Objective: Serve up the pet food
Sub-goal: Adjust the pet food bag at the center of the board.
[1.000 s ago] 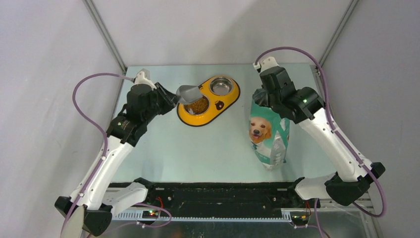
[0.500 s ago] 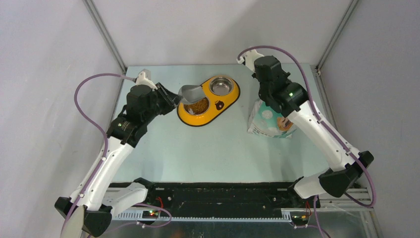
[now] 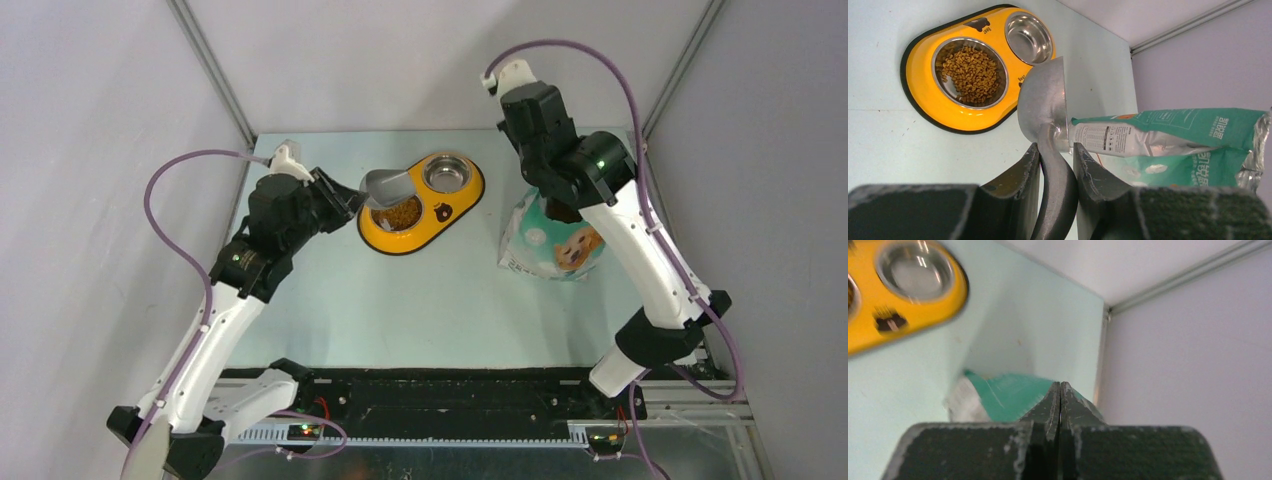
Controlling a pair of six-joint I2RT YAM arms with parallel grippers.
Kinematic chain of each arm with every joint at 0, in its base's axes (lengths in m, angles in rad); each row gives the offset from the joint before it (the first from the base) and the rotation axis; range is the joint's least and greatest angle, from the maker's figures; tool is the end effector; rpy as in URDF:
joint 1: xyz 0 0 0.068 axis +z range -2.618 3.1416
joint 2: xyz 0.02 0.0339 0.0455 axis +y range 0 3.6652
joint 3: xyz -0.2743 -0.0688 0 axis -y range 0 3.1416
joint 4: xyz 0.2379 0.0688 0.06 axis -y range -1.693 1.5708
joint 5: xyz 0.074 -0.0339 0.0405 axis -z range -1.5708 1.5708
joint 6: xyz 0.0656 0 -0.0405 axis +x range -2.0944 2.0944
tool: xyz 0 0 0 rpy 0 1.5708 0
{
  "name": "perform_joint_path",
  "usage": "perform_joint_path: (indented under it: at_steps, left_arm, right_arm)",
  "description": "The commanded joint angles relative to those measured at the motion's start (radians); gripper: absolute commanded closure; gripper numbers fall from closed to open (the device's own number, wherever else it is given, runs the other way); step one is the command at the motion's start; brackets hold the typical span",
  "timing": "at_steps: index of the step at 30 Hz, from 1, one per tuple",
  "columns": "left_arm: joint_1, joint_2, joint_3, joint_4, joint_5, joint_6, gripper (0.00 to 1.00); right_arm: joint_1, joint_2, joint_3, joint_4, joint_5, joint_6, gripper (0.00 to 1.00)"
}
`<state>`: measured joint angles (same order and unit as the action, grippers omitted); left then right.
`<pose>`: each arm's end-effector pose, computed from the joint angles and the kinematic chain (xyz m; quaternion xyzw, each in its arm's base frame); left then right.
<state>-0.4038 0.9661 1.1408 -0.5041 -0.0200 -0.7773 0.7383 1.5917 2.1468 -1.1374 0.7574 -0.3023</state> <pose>0.2028 -0.0852 0.3944 -0.1567 0.7982 -0.3171 0.4876 0.2507 0.1672 0.4972 -0.2545 0.7969 -0.2224 0.5007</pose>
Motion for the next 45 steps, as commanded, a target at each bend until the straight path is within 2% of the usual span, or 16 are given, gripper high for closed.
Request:
perform_joint_path:
  at_steps: [1,5,10,11,12,13,15,16,18,19,24,27,32,40,43,45]
  left_arm:
    - [-0.001,-0.042,0.013,0.036,0.005,0.006,1.00]
    - [-0.001,-0.045,0.009,0.033,0.007,0.006,1.00]
    - [-0.001,-0.038,0.001,0.036,0.028,0.007,1.00]
    - [-0.001,-0.033,0.000,0.038,0.037,0.007,1.00]
    - [-0.001,-0.030,-0.001,0.043,0.054,0.007,1.00]
    - [-0.001,-0.026,-0.001,0.044,0.060,0.008,1.00]
    - [-0.001,-0.022,-0.002,0.044,0.073,0.014,1.00]
    - [-0.002,-0.023,-0.003,0.043,0.072,0.017,1.00]
    - [-0.002,-0.024,-0.007,0.047,0.068,0.019,1.00]
    - [-0.001,-0.024,-0.008,0.052,0.071,0.019,1.00]
    - [-0.002,-0.023,-0.014,0.074,0.110,0.022,1.00]
    - [-0.002,-0.028,-0.027,0.090,0.126,0.021,1.00]
    - [0.000,-0.042,-0.050,0.127,0.157,0.025,1.00]
    - [-0.001,-0.055,-0.080,0.157,0.187,0.033,1.00]
    - [-0.001,-0.058,-0.082,0.149,0.177,0.041,1.00]
    - [-0.001,-0.059,-0.082,0.148,0.162,0.048,1.00]
  right_arm:
    - [0.007,0.046,0.206,0.098,0.055,0.151,1.00]
    - [-0.018,0.046,0.203,0.053,0.025,0.163,1.00]
    - [-0.114,-0.045,0.055,0.038,-0.111,0.152,0.97]
    - [-0.129,-0.069,0.049,0.029,-0.183,0.144,0.92]
    - [-0.157,-0.082,0.048,0.017,-0.232,0.101,0.74]
    - [-0.168,-0.106,0.037,-0.022,-0.331,0.061,0.65]
    - [-0.196,-0.164,-0.017,-0.024,-0.410,-0.046,0.39]
    - [-0.207,-0.210,-0.038,-0.015,-0.422,-0.083,0.16]
    - [-0.222,-0.272,-0.092,0.002,-0.483,-0.135,0.03]
    - [-0.231,-0.289,-0.120,0.009,-0.531,-0.163,0.02]
    - [-0.285,-0.329,-0.169,-0.022,-0.581,-0.253,0.01]
    - [-0.392,-0.295,-0.144,-0.064,-0.642,-0.308,0.01]
    - [-0.477,-0.203,-0.069,-0.144,-0.810,-0.415,0.01]
    - [-0.517,0.020,0.095,-0.218,-0.875,-0.496,0.06]
    - [-0.518,0.085,0.151,-0.265,-0.913,-0.513,0.29]
    - [-0.519,0.103,0.169,-0.294,-0.932,-0.522,0.59]
